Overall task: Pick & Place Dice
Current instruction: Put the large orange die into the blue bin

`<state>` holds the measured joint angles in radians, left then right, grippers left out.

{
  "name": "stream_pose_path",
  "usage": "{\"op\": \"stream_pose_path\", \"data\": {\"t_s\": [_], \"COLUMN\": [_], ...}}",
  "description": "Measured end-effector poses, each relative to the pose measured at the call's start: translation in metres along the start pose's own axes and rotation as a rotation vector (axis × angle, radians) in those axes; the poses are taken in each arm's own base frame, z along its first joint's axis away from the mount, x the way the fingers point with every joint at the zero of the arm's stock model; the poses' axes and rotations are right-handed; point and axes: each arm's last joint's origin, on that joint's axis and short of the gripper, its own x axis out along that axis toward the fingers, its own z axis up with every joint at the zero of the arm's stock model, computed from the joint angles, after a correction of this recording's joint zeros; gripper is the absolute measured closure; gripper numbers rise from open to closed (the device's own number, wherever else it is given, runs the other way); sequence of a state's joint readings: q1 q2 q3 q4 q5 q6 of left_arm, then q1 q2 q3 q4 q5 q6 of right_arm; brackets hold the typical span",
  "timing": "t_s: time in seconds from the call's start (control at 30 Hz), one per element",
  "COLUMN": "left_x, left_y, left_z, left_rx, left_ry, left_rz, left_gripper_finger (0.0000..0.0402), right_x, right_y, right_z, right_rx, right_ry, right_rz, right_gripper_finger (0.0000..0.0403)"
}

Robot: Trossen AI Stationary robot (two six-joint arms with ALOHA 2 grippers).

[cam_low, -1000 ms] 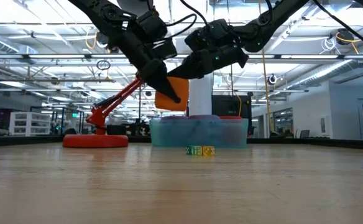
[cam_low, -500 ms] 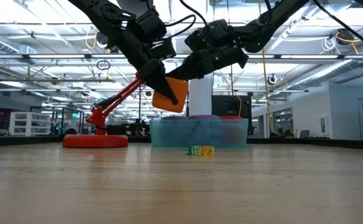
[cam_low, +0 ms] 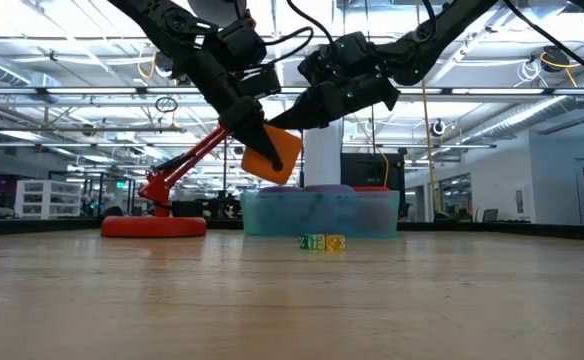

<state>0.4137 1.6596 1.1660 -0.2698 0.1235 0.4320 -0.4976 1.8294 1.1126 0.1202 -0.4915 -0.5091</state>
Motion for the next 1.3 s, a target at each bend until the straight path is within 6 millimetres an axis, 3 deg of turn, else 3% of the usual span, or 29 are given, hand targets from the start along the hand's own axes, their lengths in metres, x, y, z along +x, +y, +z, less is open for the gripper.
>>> {"op": "stream_pose_path", "data": {"t_s": [0.73, 0.83, 1.3], "left_x": [-0.002, -0.004, -0.003], "left_y": [0.005, 0.007, 0.008], "left_z": [-0.012, -0.006, -0.011], "left_rx": [-0.022, -0.019, -0.027], "left_ry": [0.093, 0.051, 0.079], "left_rz": [-0.020, -0.012, -0.021], "left_gripper_finger": [0.0002, 0.0003, 0.0004], "right_x": [0.000, 0.004, 0.007], "right_y": [0.002, 0.005, 0.009], "right_z": [-0.005, -0.014, 0.005], "right_rx": [0.019, 0.022, -0.055], "right_ry": [0.038, 0.069, 0.029], "right_rz": [0.003, 0.013, -0.066], "right_gripper_finger": [0.0403, 0.0403, 0.0403]}}
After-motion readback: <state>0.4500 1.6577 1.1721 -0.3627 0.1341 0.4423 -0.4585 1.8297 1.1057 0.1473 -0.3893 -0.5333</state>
